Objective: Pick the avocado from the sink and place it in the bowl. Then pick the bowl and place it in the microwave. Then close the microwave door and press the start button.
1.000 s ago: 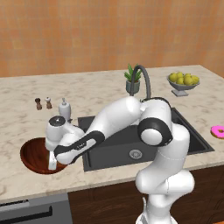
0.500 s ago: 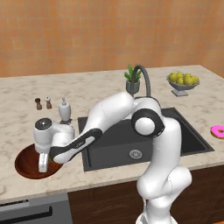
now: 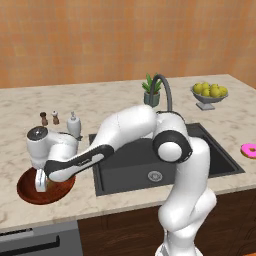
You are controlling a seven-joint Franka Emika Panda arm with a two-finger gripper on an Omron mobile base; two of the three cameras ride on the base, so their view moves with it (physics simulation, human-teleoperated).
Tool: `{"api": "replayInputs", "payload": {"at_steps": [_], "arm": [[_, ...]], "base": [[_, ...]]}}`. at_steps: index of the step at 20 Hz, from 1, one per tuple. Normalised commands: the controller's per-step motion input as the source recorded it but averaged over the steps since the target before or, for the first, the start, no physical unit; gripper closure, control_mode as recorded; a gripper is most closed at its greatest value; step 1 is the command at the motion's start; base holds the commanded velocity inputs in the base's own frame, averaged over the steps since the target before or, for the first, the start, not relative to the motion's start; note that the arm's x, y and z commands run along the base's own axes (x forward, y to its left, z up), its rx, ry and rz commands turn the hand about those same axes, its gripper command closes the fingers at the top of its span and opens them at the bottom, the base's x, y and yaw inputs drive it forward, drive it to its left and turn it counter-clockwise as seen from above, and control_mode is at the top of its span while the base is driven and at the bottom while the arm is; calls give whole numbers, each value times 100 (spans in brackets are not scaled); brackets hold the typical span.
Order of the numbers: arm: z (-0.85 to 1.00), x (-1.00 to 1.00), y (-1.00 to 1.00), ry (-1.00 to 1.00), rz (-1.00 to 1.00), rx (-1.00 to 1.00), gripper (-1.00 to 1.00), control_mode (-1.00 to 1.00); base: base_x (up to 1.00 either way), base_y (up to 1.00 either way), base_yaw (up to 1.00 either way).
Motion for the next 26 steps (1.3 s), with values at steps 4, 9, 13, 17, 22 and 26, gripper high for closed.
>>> {"api": "replayInputs", "payload": {"at_steps": [4, 9, 13, 17, 22, 26], "arm": [[48, -40, -61, 0, 7, 8, -100, -100], [56, -22, -61, 0, 15, 0, -100, -100], [34, -5, -83, 0, -29, 4, -100, -100], [19, -1, -56, 0, -66, 18, -100, -100], [12, 0, -25, 1, -60, 24, -100, -100], [20, 0, -7, 34, -13, 36, -100, -100]], "base": [[0, 0, 0], [0, 0, 0], [0, 0, 0], [0, 0, 0], [0, 0, 0], [0, 0, 0]]}}
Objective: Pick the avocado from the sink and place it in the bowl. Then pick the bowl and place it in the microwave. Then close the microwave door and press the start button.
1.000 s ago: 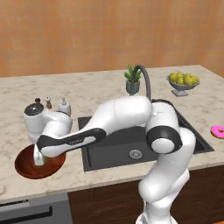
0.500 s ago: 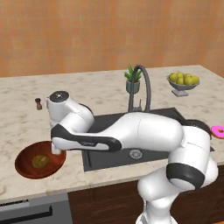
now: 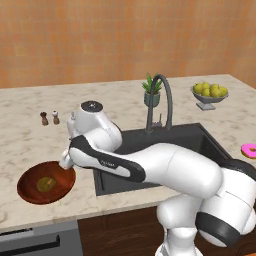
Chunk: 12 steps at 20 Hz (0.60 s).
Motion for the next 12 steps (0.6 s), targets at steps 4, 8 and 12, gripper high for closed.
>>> {"api": "replayInputs", "payload": {"at_steps": [4, 8, 12], "arm": [[6, 14, 0, 40, -1, 3, -100, -100], [-18, 2, 0, 28, -15, 0, -100, -100], [-10, 0, 0, 10, -21, 1, -100, -100]], "base": [[0, 0, 0], [0, 0, 0], [0, 0, 0]]}}
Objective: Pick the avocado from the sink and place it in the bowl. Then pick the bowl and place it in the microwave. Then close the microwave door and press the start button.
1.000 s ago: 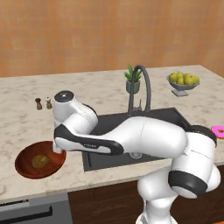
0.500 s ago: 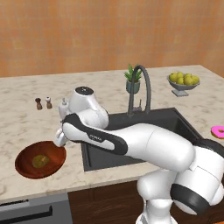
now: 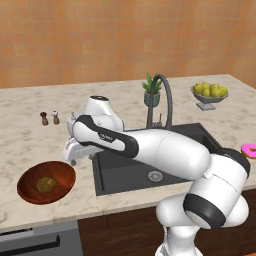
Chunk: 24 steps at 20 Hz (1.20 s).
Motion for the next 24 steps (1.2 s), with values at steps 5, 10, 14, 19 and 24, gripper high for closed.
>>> {"api": "replayInputs", "payload": {"at_steps": [5, 10, 14, 19, 24], "arm": [[-21, 12, 0, 0, -22, -1, -100, -100], [-26, 26, -1, 2, -16, 0, -100, -100], [-22, 34, 7, 3, -9, -1, -100, -100], [-32, 28, 18, 5, -6, 0, -100, -100], [-33, 19, 25, 4, -6, 0, -100, -100]], "base": [[0, 0, 0], [0, 0, 0], [0, 0, 0], [0, 0, 0], [0, 0, 0]]}}
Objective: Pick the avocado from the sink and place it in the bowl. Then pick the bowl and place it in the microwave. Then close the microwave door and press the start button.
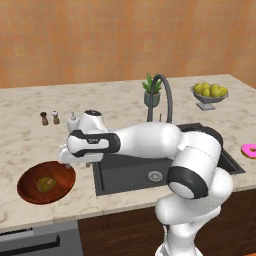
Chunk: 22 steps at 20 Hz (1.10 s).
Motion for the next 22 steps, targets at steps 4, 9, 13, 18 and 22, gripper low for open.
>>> {"api": "replayInputs", "payload": {"at_steps": [4, 9, 13, 18, 22], "arm": [[-32, 8, 21, 0, -7, -1, -100, -100], [-33, 8, 3, 0, -4, 0, -100, -100], [-27, 11, 0, 0, -2, 0, -100, -100], [-14, 8, 18, 0, -1, 0, -100, -100], [-9, 0, 25, 0, -1, 0, -100, -100]], "base": [[0, 0, 0], [0, 0, 0], [0, 0, 0], [0, 0, 0], [0, 0, 0]]}}
